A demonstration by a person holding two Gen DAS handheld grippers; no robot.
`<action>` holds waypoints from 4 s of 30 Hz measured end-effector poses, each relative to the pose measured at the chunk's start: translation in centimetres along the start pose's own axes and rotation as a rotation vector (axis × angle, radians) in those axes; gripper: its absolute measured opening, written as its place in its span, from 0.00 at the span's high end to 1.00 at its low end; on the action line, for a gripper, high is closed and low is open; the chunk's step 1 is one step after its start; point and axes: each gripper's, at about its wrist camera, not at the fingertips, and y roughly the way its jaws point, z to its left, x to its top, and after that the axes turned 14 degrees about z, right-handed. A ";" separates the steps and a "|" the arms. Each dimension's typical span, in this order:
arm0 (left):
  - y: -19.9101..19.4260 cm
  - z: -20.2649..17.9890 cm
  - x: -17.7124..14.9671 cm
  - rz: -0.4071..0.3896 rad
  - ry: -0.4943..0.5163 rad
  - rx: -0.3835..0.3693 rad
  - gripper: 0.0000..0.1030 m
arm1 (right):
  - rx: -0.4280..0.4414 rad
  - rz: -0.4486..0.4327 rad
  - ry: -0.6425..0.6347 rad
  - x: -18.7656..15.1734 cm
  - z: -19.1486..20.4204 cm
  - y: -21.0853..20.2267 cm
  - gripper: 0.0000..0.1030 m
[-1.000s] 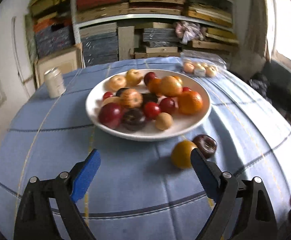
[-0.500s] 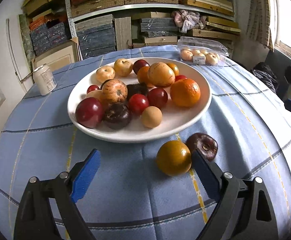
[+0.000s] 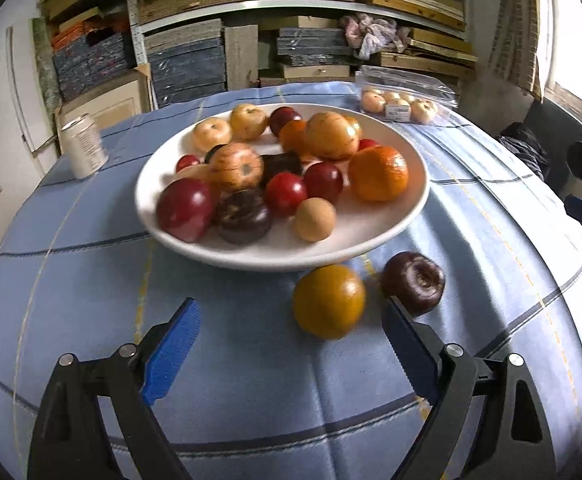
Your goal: Organize fruits
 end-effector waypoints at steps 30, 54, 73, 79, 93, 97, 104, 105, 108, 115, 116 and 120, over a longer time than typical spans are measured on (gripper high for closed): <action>-3.8 5.8 -2.2 -0.064 -0.112 -0.076 0.64 | -0.215 0.264 -0.450 -3.5 9.1 10.4 0.36; -7.1 6.3 9.0 -0.155 -0.052 0.006 0.64 | -0.100 -0.006 -0.421 8.8 13.6 2.5 0.59; 2.4 9.3 12.4 -0.034 -0.128 -0.022 0.44 | -0.179 0.140 -0.391 11.0 12.6 16.0 0.30; -1.8 9.4 11.3 -0.102 -0.136 -0.003 0.27 | -0.142 0.015 -0.381 11.1 13.3 9.3 0.28; -12.3 5.1 -0.7 -0.216 -0.139 0.128 0.04 | -0.135 -0.090 -0.275 -0.1 10.5 -1.5 0.04; -11.3 3.9 -3.7 -0.198 -0.168 0.095 0.04 | -0.187 -0.089 -0.242 -3.7 9.0 -1.1 0.04; -10.5 3.5 -5.0 -0.207 -0.175 0.058 0.04 | -0.262 -0.041 -0.313 -5.0 9.6 0.1 0.04; -10.3 3.6 -5.0 -0.207 -0.174 0.069 0.04 | -0.282 -0.031 -0.313 -5.0 9.6 0.5 0.04; -9.5 4.3 -4.8 -0.185 -0.187 0.099 0.04 | -0.296 -0.027 -0.314 -5.1 9.5 0.9 0.04; -9.7 5.5 -5.0 -0.176 -0.222 0.047 0.04 | -0.276 -0.019 -0.329 -5.3 9.8 1.4 0.04; -9.8 5.5 -5.1 -0.182 -0.220 0.048 0.04 | -0.273 -0.018 -0.329 -5.4 9.8 1.4 0.04; -10.1 4.9 -5.1 -0.189 -0.199 0.057 0.04 | -0.266 -0.012 -0.335 -5.5 10.1 1.4 0.04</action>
